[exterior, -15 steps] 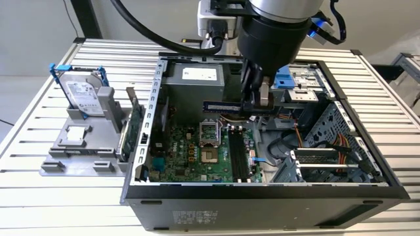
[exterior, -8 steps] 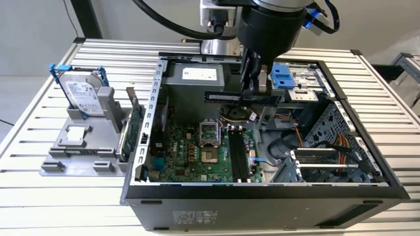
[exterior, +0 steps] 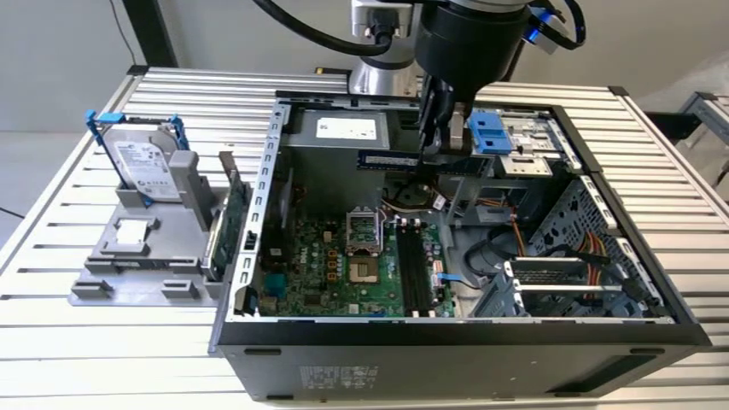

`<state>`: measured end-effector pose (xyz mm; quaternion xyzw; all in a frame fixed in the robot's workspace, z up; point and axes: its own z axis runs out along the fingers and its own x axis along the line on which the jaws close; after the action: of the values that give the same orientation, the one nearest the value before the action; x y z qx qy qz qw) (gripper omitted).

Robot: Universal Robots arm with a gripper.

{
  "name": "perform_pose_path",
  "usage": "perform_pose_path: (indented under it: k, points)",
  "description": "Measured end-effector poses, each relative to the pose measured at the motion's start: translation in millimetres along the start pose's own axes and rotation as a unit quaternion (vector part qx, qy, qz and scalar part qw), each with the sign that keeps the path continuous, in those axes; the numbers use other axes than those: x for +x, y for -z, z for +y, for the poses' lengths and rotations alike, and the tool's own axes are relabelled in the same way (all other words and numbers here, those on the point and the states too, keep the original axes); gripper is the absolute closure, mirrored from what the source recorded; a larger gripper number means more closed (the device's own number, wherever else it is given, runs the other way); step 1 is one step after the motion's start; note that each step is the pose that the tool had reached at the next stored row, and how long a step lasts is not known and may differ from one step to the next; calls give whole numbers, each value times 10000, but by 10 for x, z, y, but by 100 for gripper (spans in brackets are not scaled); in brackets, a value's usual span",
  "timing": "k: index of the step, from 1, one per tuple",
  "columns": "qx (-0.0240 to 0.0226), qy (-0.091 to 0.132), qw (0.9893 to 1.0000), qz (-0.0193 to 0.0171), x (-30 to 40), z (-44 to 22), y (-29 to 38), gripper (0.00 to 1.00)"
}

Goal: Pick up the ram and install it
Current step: 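Insert the ram into the slot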

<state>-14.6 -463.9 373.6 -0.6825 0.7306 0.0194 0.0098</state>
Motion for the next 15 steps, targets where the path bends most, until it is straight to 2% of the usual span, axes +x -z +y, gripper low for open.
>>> perform_pose_path:
  k: [10,15]
  points:
    - [0,-7,10000,0,-1,0,0,100]
    - [4,-93,10000,-1,-1,0,0,100]
